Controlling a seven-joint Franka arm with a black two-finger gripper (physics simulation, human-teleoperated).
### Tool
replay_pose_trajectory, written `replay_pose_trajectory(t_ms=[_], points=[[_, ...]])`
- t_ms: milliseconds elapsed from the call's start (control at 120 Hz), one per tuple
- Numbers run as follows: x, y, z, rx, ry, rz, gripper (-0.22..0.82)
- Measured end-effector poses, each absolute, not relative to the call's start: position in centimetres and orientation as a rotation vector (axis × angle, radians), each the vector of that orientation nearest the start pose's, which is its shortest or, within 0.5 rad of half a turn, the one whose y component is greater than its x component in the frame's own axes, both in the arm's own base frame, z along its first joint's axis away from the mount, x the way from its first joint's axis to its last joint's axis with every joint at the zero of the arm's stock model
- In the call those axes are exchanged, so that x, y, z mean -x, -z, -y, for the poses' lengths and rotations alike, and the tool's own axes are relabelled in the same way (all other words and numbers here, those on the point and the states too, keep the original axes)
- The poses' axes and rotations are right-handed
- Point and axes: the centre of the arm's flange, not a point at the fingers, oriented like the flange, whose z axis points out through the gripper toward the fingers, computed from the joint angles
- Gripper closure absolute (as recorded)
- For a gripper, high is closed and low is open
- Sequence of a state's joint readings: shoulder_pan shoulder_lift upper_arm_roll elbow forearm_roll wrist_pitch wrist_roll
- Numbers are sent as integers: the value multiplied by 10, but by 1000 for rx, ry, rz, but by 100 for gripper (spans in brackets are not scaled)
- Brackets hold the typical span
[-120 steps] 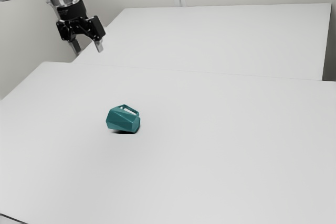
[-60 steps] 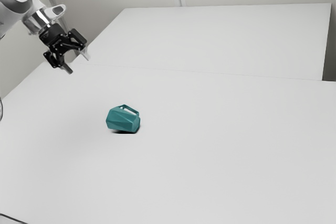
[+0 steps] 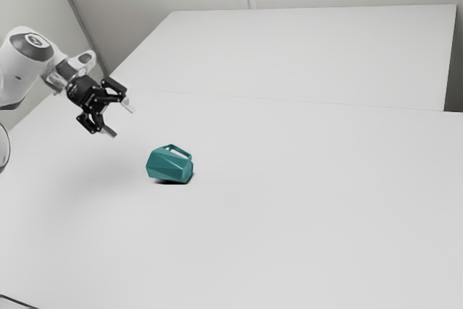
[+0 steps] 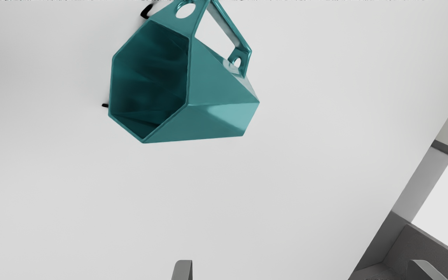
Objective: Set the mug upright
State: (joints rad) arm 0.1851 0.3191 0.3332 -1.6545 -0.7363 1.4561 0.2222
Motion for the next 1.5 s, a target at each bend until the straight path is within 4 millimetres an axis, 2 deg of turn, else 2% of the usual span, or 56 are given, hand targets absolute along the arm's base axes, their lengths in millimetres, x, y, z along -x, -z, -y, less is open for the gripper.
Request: replay_pose_trajectory(t_ms=[283, 533, 650, 775, 1025, 1275, 1500], points=[[-566, -363, -224, -2238, 221, -466, 0], [-563, -335, -231, -2210, 168, -421, 0], [-565, -327, -238, -2215, 142, -397, 0], [-577, -317, -240, -2225, 121, -360, 0], [-599, -304, -220, -2214, 99, -266, 0], [-605, -302, -209, -2192, 59, -226, 0], [-604, -291, -207, -2173, 52, -221, 0]])
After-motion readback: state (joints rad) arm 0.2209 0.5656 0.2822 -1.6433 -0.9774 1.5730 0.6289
